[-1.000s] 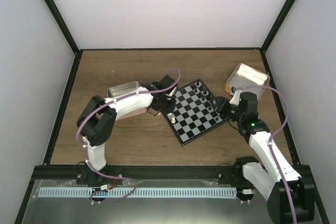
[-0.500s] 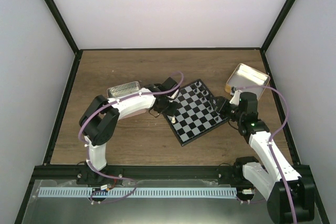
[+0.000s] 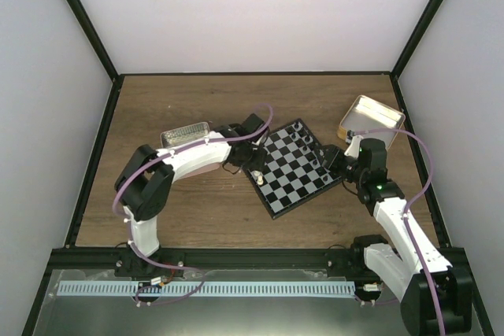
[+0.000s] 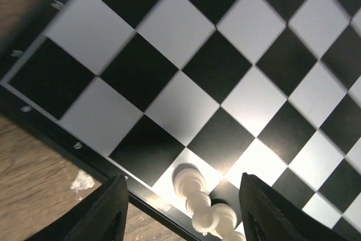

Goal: Set up the chess pieces on the board
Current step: Place the chess piece on the chessboard, then pick up the chess piece from the storage box.

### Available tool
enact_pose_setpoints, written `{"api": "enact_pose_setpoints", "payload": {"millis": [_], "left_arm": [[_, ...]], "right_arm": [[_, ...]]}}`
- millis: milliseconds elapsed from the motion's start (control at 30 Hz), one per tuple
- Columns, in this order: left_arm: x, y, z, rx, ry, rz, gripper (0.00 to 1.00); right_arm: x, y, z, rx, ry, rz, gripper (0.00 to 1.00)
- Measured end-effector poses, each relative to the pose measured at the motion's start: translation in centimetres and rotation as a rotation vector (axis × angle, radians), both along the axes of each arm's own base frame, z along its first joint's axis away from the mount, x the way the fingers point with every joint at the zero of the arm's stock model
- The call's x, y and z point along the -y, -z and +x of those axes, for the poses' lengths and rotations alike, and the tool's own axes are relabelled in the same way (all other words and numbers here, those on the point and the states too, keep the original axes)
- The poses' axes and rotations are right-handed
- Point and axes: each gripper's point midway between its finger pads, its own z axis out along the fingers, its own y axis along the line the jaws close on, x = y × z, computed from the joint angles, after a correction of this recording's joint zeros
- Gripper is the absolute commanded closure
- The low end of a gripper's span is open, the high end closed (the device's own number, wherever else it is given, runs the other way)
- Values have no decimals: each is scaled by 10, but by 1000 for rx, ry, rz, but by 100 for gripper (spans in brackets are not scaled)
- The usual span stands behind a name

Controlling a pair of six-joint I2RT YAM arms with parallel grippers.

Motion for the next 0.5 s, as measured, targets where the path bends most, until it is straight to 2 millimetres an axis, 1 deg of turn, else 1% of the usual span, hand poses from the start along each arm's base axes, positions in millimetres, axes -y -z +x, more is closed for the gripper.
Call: {"api": "enact_pose_setpoints", "payload": {"millis": [67,133,200,267,300,333,400,500], "left_arm": [[-2,-13,7,44,-34,-11,41],[-4,-33,17,107,-77,-37,40],[-8,-59,28,180,-128,-80,40],[-16,-81,39,244,-183,-119,40],[-24,-90,44,273,-215,-132,38],[-33,-96,49,294,-250,-137,34],[-56,-100,57,321,-321,-130,32],[-94,-91,65,322,-436,-111,31]], "right_arm": [[0,0,-1,-1,0,1,50],[0,-1,-1,-2,-1,3,50],[-1,-2,-1,1,-4,5,50],[-1,-4,-1,4,-6,7,50],[-2,-4,-1,5,-8,8,50],[-2,-4,-1,4,-9,9,50],[-3,-4,-1,1,-16,11,50],[-8,-4,-2,-1,-30,12,51]]}}
